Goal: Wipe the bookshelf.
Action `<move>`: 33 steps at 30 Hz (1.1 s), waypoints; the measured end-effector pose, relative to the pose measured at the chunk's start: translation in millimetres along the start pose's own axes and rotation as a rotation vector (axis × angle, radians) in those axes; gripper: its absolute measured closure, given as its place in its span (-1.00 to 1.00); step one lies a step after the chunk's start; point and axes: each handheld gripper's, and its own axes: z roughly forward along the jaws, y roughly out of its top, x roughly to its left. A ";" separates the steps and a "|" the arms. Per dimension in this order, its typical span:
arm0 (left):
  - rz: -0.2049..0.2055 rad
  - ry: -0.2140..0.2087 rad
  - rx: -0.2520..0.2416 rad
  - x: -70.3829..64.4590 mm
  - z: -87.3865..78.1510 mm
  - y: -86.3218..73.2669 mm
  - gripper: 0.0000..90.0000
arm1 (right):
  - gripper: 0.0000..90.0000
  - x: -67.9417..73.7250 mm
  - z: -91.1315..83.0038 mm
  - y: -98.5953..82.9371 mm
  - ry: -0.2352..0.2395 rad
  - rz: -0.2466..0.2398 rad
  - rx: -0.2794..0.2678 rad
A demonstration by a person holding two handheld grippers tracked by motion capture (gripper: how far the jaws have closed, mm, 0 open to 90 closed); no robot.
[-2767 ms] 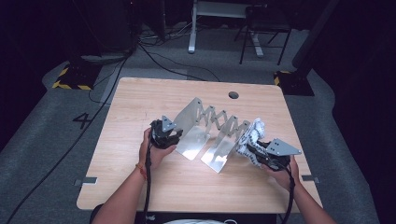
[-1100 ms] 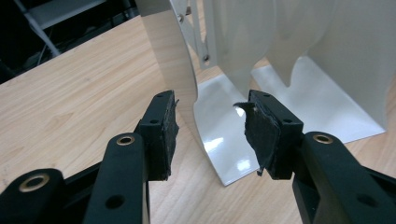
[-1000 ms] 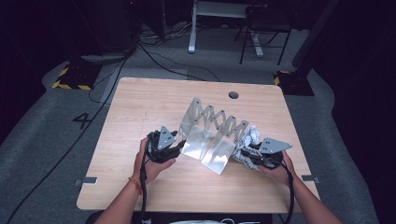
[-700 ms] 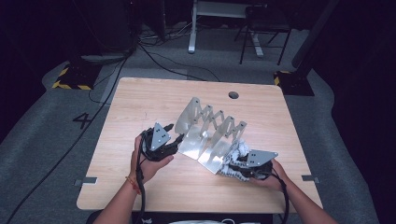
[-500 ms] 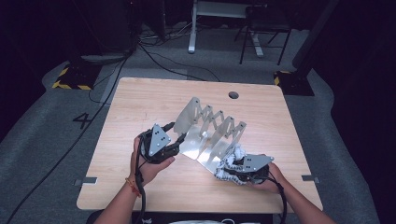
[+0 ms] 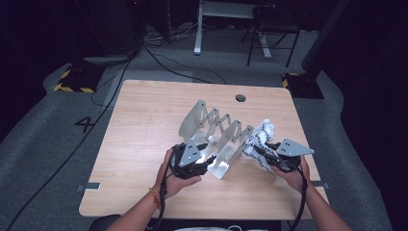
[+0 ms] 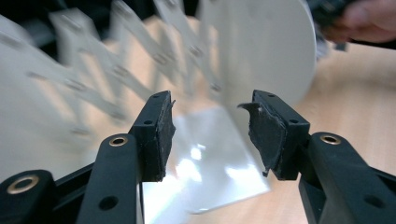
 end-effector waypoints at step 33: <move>0.008 -0.086 0.054 -29.5 84.4 13.1 0.49 | 0.60 -8.4 9.8 -14.9 -0.025 0.046 0.061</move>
